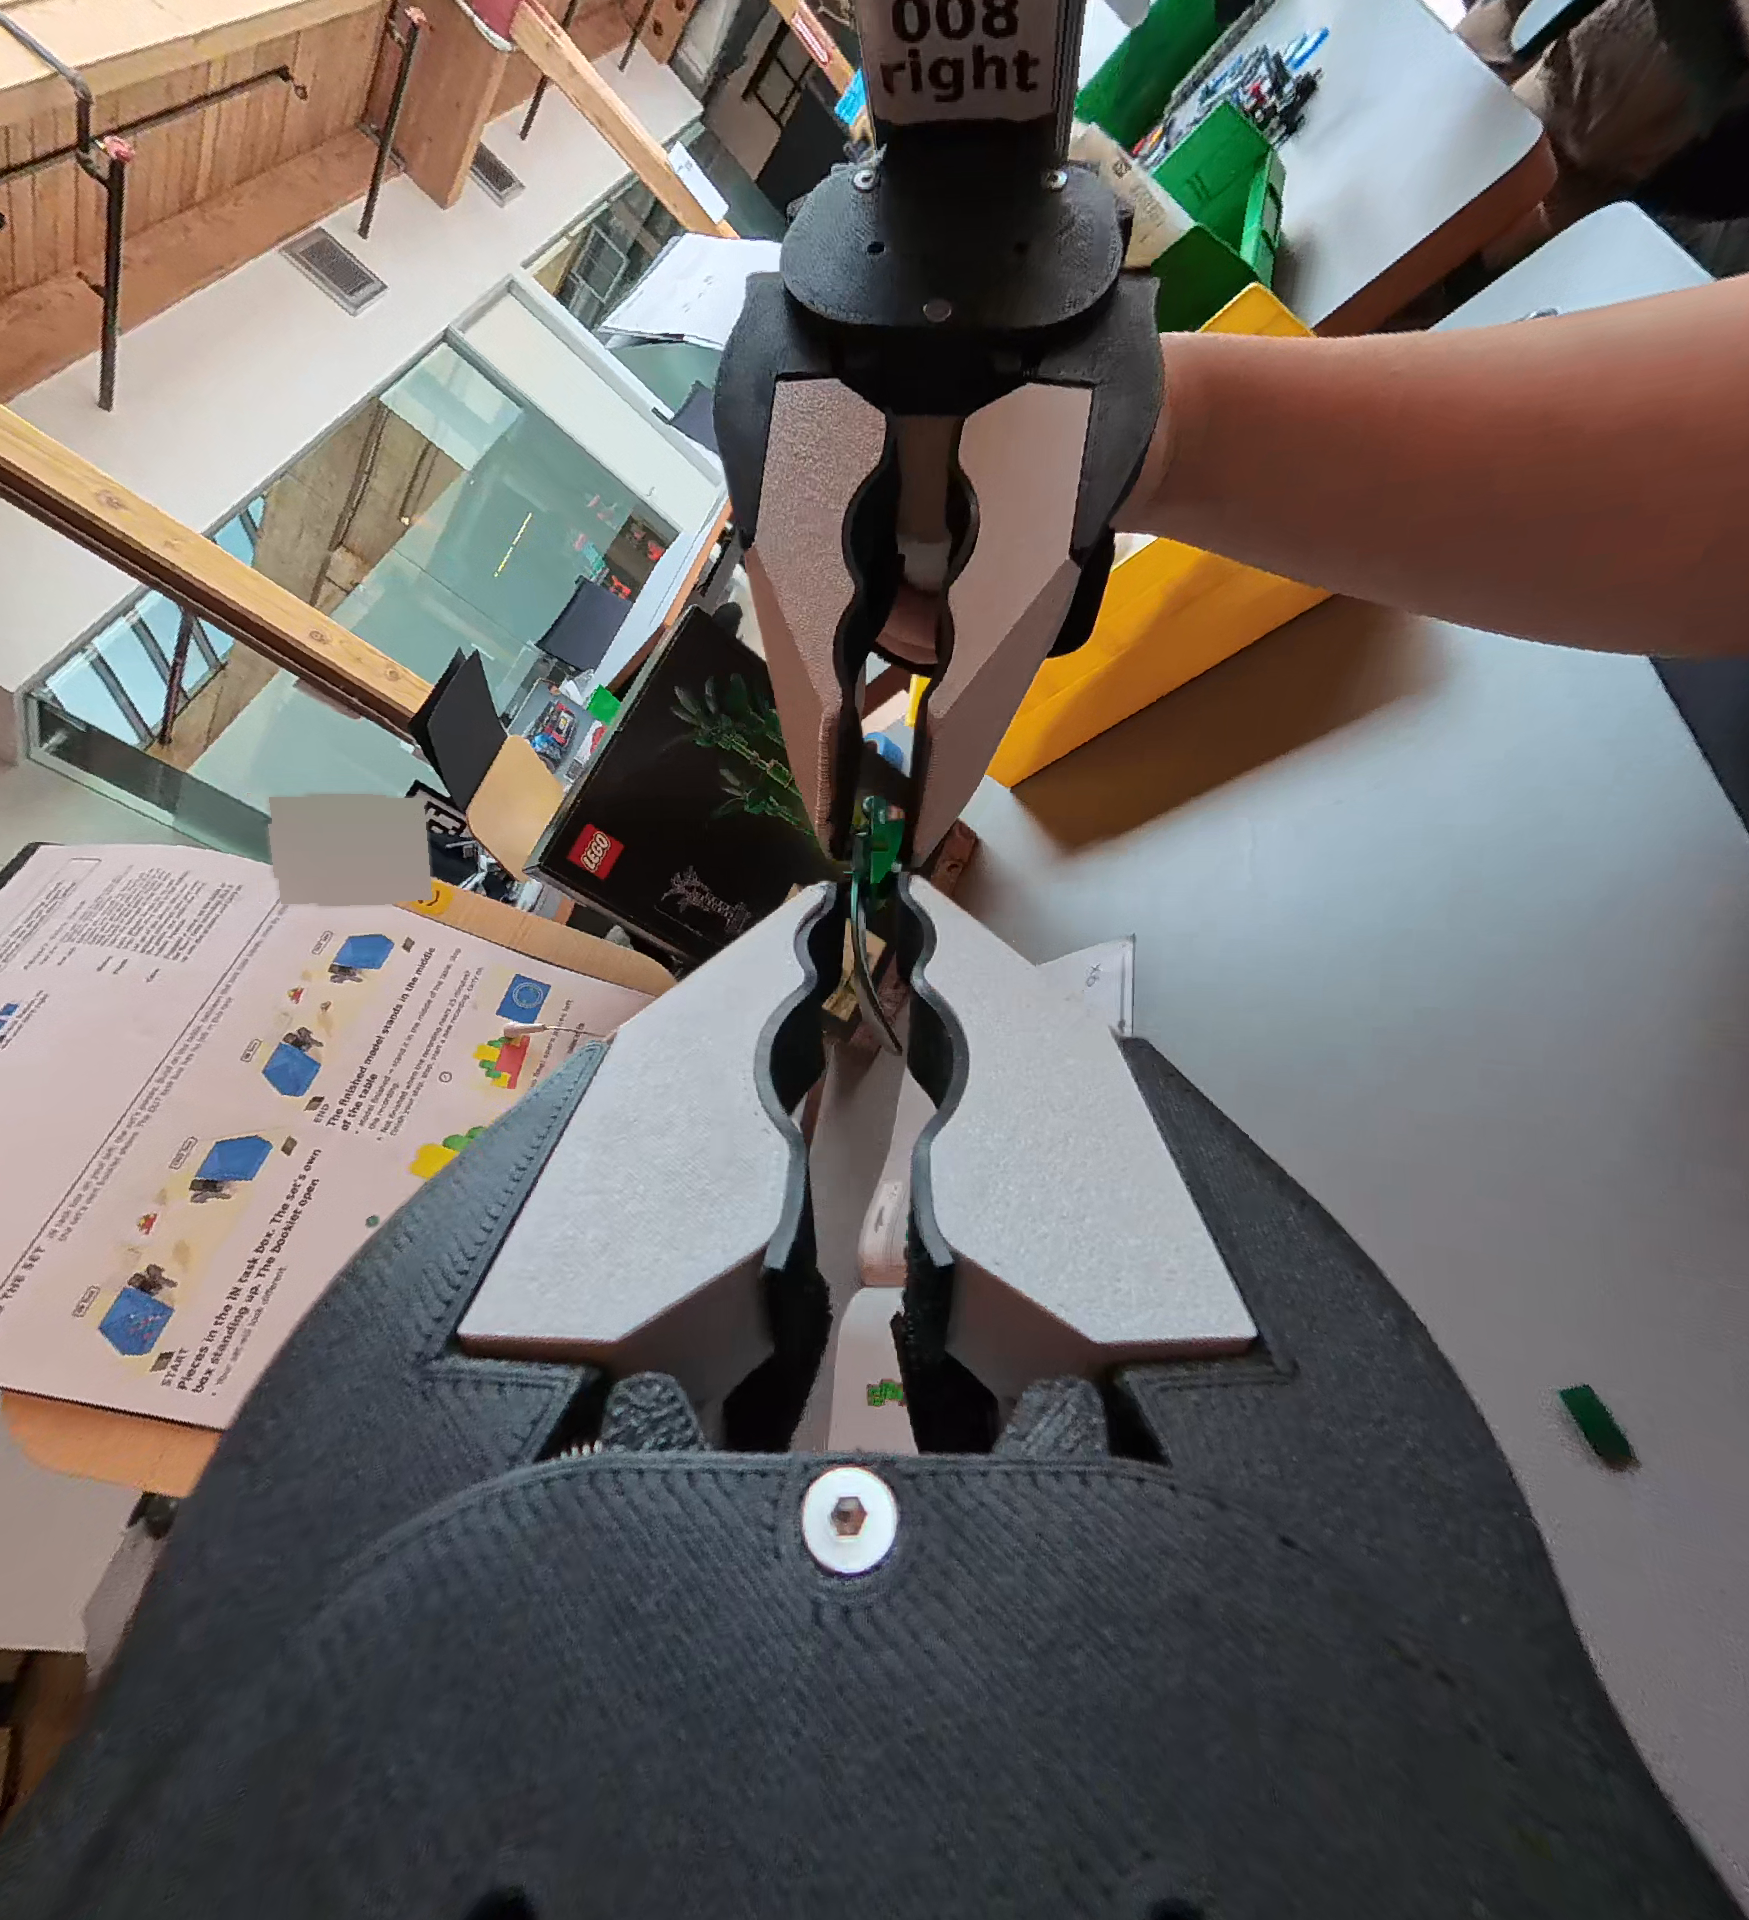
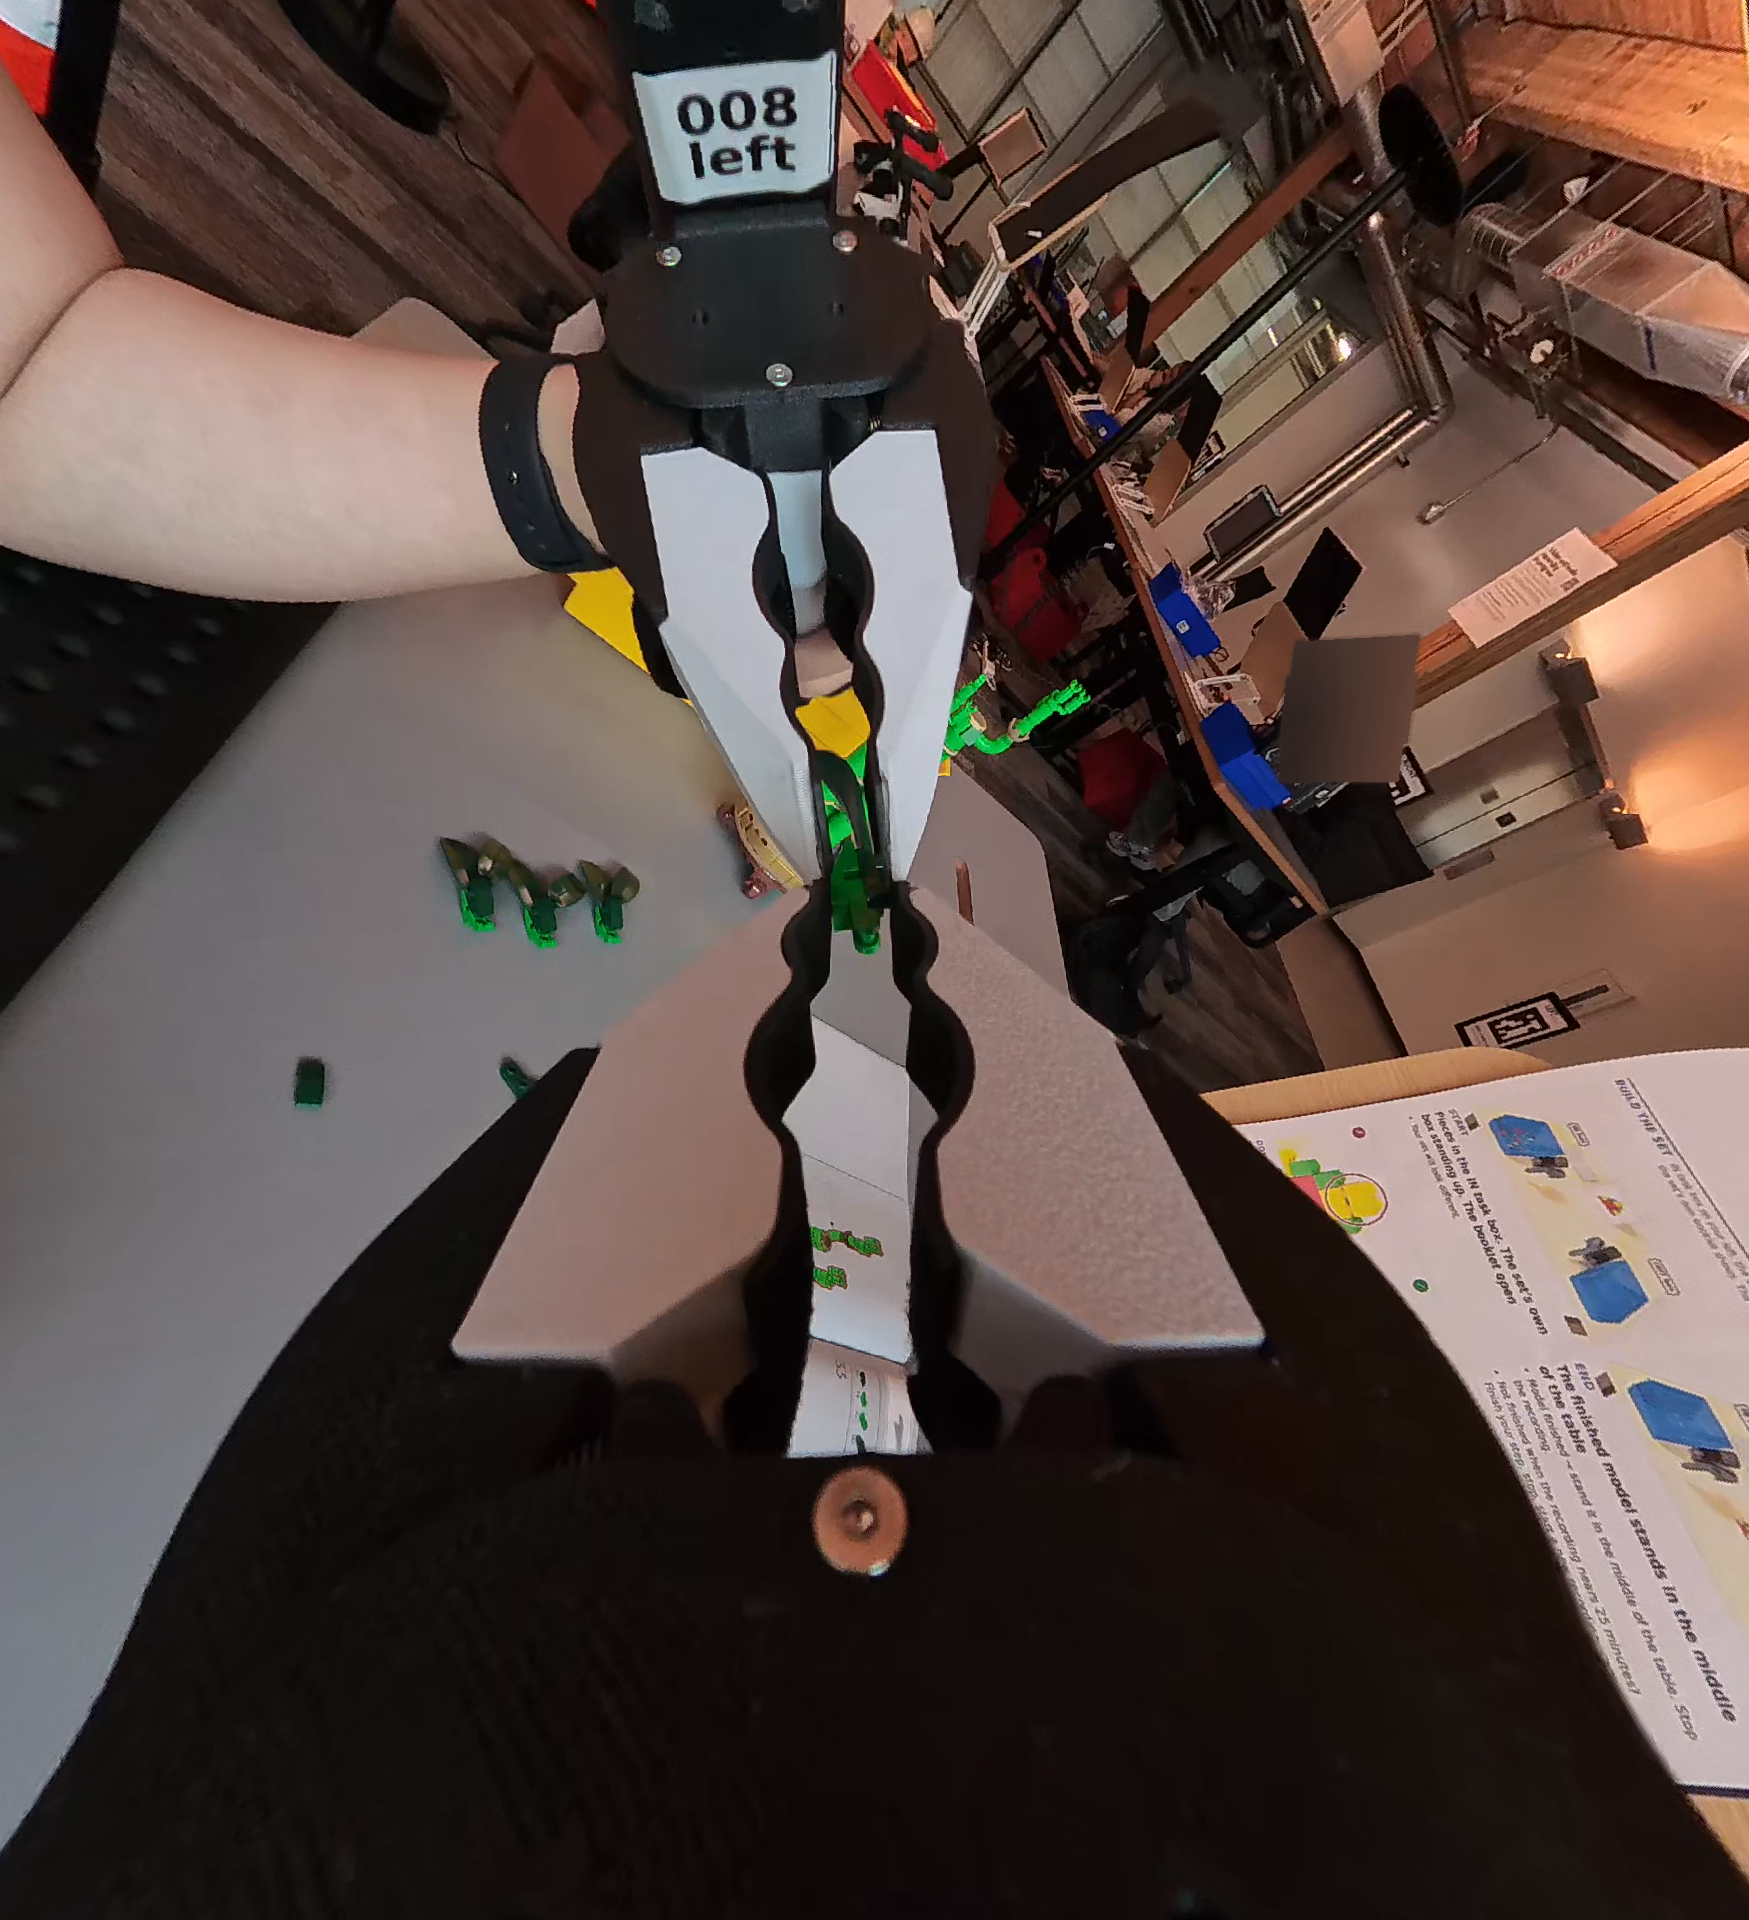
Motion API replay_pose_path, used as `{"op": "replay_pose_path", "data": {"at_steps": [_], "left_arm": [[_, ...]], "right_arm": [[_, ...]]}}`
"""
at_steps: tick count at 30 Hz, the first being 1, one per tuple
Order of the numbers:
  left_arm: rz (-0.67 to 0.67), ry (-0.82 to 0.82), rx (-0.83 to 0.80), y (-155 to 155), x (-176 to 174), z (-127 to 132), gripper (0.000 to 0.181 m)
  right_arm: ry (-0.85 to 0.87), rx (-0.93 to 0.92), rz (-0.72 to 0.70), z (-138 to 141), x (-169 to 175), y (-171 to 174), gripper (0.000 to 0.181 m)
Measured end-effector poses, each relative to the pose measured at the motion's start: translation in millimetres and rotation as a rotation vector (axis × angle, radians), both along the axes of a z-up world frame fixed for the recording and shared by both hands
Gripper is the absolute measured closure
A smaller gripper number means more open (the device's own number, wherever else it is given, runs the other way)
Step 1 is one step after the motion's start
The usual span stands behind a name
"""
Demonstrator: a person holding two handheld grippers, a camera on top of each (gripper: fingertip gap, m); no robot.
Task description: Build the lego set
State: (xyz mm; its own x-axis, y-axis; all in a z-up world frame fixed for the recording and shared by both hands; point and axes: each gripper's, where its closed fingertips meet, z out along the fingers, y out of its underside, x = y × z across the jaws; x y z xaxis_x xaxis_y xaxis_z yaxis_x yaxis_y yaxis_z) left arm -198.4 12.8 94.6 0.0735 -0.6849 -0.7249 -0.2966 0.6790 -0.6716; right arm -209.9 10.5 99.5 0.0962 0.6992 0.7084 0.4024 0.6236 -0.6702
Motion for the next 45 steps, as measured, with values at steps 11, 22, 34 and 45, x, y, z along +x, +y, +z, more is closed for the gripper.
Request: {"op": "replay_pose_path", "data": {"at_steps": [11,22,34,45], "left_arm": [[0.032,0.032,0.028,2,-2,-3,0.175],[0.028,0.078,0.053,2,-3,-11,0.175],[0.048,0.093,0.069,1,-4,-10,0.176],[0.089,0.103,0.11,7,-4,-11,0.175]], "right_arm": [[-0.004,0.002,0.003,-3,-1,2,0.172],[-0.068,0.007,-0.015,-13,-2,4,0.172],[-0.093,0.03,-0.048,-10,-3,3,0.173],[-0.156,0.058,-0.136,-12,-2,9,0.172]]}}
